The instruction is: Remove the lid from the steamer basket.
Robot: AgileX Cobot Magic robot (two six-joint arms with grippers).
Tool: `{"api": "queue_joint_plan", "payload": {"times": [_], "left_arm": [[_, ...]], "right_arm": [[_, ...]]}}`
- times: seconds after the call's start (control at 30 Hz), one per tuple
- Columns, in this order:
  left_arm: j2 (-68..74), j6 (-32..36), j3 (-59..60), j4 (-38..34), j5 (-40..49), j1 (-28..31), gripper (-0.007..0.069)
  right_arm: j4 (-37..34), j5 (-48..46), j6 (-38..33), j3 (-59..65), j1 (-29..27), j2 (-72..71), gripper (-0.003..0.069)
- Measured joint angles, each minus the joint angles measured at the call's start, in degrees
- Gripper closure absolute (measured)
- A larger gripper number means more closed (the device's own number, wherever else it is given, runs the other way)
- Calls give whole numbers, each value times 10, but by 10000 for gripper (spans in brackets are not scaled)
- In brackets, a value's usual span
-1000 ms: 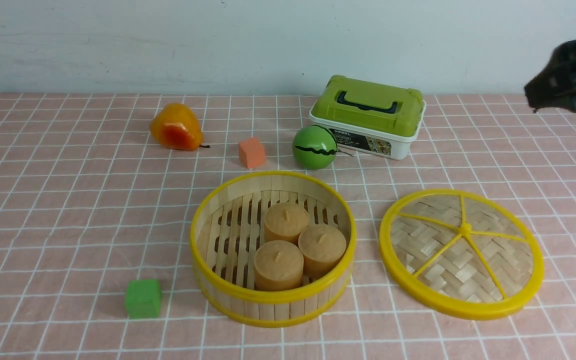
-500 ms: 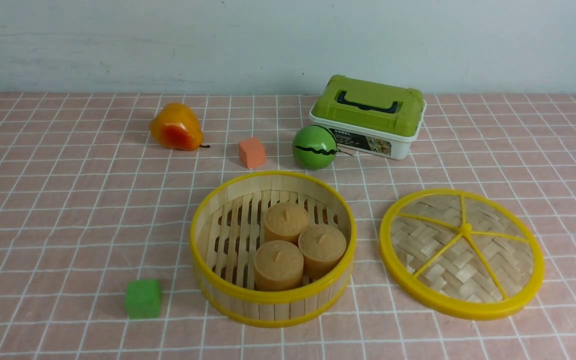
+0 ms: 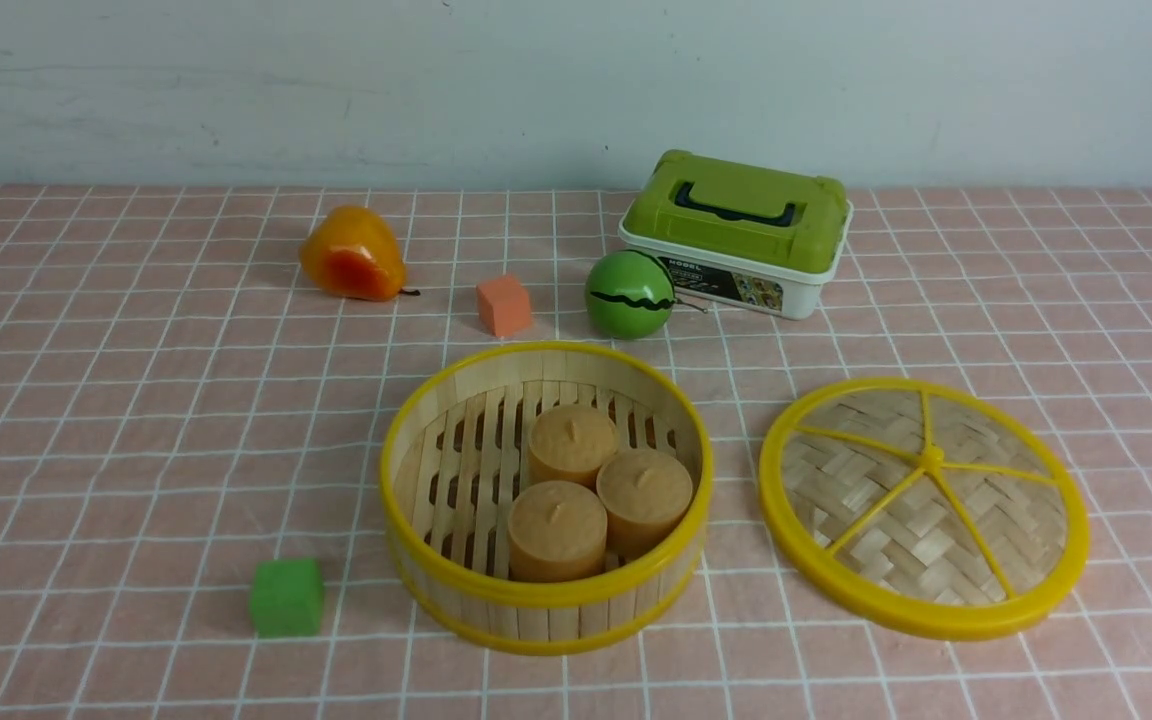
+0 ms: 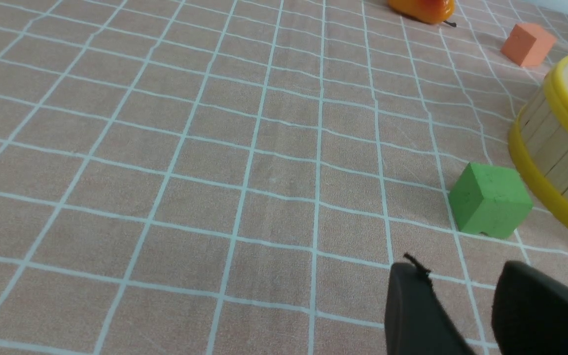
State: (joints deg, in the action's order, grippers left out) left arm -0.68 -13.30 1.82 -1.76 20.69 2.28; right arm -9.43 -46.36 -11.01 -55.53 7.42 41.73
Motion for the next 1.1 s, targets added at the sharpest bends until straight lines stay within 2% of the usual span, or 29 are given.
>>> {"api": "queue_joint_plan", "payload": {"times": [0.3,0.47,0.6,0.63,0.7,0.83,0.9,1.1], "left_arm": [[0,0,0,0,0,0,386],[0,0,0,0,0,0,386],[0,0,0,0,0,0,386],[0,0,0,0,0,0,386],[0,0,0,0,0,0,386],[0,0,0,0,0,0,386],[0,0,0,0,0,0,386],[0,0,0,0,0,0,386]], "right_arm": [[14,-1,12,0,0,-11,666],[-24,3,16,0,0,-54,673],[-54,56,16,20,0,-83,684],[-58,97,16,48,0,-95,684],[-58,117,16,68,0,-104,684],[-39,205,17,184,-1,-177,684],[-18,266,34,275,-18,-237,684],[22,338,74,470,-74,-373,684]]}}
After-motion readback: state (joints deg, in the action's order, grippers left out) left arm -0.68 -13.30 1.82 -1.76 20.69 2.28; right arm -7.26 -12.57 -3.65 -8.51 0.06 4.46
